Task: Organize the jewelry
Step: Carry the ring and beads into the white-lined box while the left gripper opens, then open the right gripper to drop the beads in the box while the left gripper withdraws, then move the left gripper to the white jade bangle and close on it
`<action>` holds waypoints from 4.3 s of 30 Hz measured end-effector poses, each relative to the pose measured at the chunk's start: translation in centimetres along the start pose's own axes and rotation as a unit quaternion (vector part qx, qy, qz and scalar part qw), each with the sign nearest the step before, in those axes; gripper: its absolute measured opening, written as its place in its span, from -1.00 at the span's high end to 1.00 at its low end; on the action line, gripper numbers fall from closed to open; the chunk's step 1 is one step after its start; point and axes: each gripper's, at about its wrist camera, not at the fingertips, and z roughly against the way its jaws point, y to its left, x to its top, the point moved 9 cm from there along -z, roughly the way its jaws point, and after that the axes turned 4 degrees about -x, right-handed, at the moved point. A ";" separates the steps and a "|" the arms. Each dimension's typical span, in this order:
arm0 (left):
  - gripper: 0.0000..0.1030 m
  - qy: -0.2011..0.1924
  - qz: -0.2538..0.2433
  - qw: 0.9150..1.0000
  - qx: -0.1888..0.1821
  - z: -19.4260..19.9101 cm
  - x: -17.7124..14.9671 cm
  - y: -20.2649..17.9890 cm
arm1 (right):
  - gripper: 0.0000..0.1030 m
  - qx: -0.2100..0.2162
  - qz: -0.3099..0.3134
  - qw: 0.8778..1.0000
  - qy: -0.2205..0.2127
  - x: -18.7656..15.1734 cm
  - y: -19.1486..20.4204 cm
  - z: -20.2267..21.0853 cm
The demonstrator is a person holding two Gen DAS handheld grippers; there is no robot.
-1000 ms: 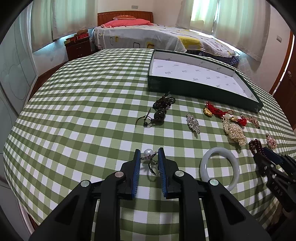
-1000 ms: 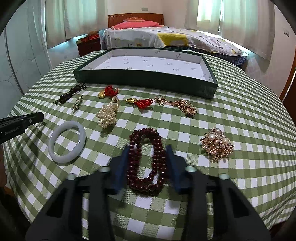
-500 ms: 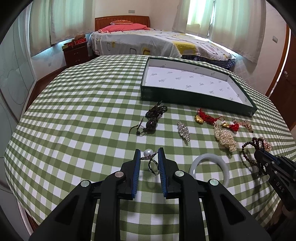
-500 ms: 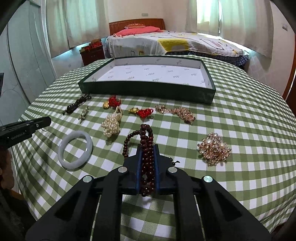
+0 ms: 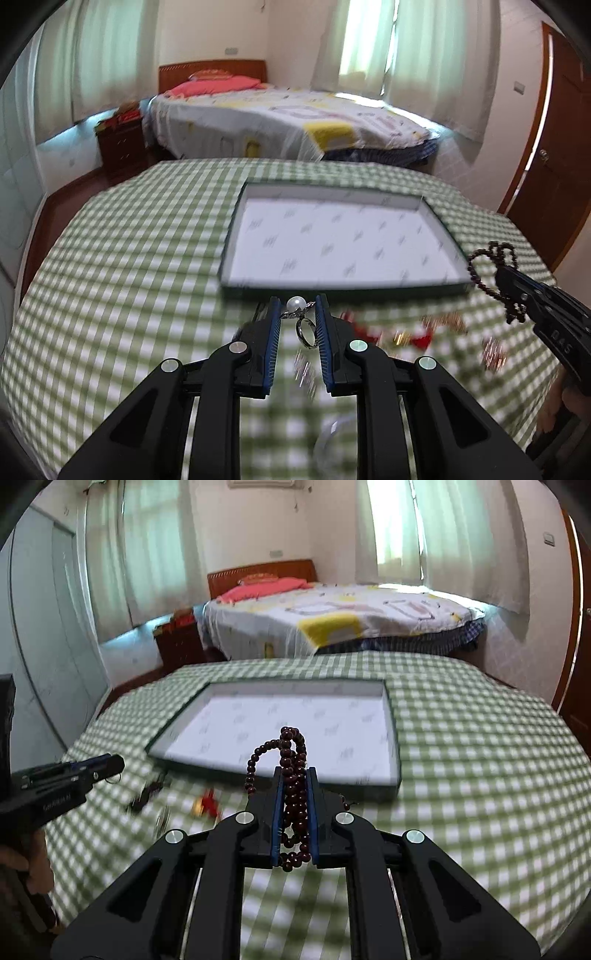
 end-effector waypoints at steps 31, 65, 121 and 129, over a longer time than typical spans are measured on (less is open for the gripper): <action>0.51 0.153 0.006 0.988 0.010 -22.1 7.8 2.5 | 0.59 -0.024 -0.053 0.983 0.173 4.7 -4.9 -22.0; -0.40 -0.063 -0.031 0.998 0.002 -4.4 6.6 -2.2 | -0.19 -0.048 -0.030 0.998 -0.009 2.9 -3.4 -4.1; -0.31 0.011 -0.039 0.999 -0.004 -1.4 -12.1 -5.3 | -0.22 -0.070 -0.023 0.997 0.026 -11.5 -3.8 4.3; -0.33 0.021 -0.057 0.998 0.007 -1.9 -12.4 -5.6 | -0.22 -0.072 -0.028 0.997 0.030 -11.6 -4.2 3.8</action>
